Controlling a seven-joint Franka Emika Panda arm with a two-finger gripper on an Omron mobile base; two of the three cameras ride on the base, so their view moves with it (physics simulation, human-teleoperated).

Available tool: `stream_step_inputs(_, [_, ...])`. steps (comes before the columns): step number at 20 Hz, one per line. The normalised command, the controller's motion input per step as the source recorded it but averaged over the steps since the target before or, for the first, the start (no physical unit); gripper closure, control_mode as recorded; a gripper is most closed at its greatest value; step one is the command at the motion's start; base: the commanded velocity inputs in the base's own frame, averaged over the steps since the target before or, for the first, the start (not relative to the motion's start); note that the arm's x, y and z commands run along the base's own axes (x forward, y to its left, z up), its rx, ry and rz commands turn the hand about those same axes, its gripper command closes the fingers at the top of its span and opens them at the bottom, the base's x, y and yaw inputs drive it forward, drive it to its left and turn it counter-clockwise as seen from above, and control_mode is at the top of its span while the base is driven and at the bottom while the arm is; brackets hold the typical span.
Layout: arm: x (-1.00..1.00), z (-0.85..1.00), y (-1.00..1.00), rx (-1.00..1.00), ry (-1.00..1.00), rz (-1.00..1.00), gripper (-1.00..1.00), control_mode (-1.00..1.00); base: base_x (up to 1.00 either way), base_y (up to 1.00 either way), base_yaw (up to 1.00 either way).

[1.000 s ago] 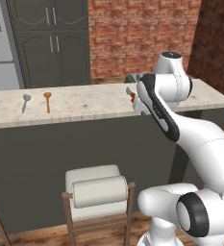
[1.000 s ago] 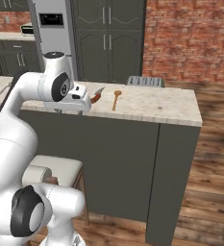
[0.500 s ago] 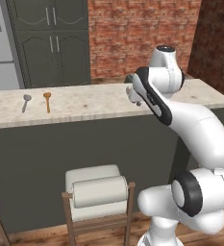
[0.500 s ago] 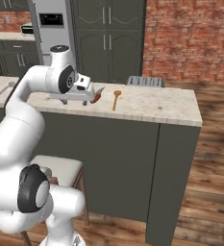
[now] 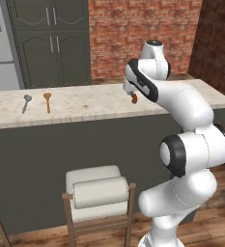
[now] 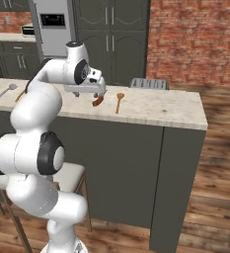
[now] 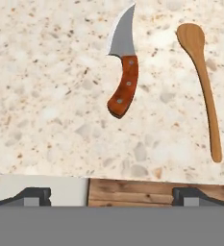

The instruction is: Pick up the metallic utensils from the counter and place them in the open drawer. Make sure not to pick up any wooden utensils.

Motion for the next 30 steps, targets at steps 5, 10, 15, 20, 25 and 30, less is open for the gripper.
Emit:
stream_step_inputs(5, [0.82,-0.16,-0.08,0.00,0.06,-0.05,-1.00,-1.00,0.00,0.00,0.00])
stream_step_inputs(10, [0.41,-0.07,-0.18,0.00,0.05,-0.07,-1.00,-1.00,0.00,0.00,0.00])
stream_step_inputs(15, [0.27,-0.41,-0.01,0.00,0.00,-0.05,-1.00,-1.00,0.00,0.00,0.00])
stream_step_inputs(20, [0.09,-0.29,0.04,0.00,0.00,-0.05,-1.00,-1.00,0.00,0.00,0.00])
stream_step_inputs(25, [0.03,-0.21,0.00,0.00,0.00,-0.01,-1.00,-1.00,0.00,0.00,0.00])
stream_step_inputs(30, [-0.06,-0.07,0.00,0.00,0.01,0.00,-1.00,-1.00,0.00,0.00,0.00])
